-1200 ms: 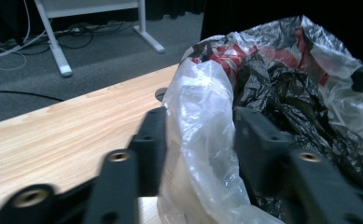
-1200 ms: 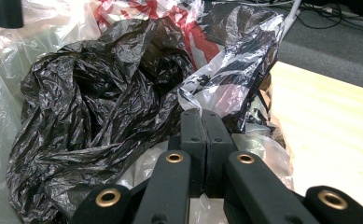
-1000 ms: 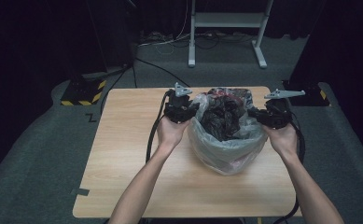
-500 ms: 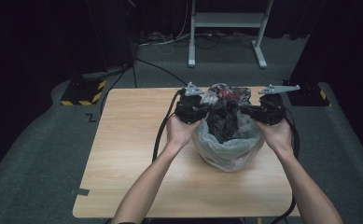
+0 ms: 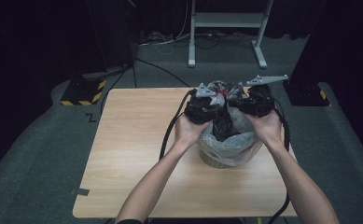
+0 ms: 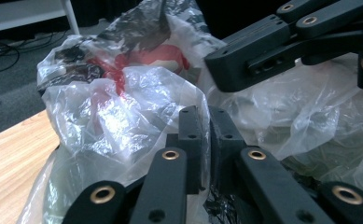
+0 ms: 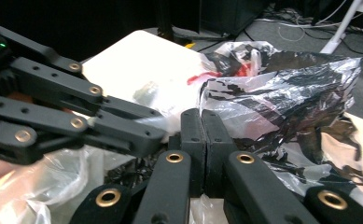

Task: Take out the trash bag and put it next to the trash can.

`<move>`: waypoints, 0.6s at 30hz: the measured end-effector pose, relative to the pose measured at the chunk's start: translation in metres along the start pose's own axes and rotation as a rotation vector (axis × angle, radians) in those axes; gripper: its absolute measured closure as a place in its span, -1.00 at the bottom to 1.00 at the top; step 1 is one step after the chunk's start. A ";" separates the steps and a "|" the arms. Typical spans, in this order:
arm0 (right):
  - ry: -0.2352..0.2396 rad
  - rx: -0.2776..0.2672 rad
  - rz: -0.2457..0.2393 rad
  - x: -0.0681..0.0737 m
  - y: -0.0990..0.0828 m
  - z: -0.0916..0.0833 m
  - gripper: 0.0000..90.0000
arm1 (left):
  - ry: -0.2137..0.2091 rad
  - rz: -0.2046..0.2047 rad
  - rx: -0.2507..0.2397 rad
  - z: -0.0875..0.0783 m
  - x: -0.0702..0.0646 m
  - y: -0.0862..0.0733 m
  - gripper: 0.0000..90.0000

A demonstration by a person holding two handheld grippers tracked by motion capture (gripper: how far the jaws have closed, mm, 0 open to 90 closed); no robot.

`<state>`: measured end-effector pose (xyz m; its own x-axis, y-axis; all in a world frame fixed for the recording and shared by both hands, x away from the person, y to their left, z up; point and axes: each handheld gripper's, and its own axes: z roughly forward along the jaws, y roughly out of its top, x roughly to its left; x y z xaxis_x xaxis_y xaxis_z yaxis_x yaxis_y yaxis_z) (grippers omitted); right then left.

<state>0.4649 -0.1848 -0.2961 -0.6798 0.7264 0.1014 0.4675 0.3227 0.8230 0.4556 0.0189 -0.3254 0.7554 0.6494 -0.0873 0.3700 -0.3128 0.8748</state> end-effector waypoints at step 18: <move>0.054 0.034 -0.004 0.010 0.007 0.018 0.98 | -0.020 0.013 0.015 0.009 -0.002 -0.002 0.31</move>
<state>0.4710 -0.1643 -0.2994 -0.7107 0.6916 0.1287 0.4829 0.3465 0.8042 0.4583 0.0117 -0.3311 0.7709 0.6311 -0.0863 0.3685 -0.3314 0.8686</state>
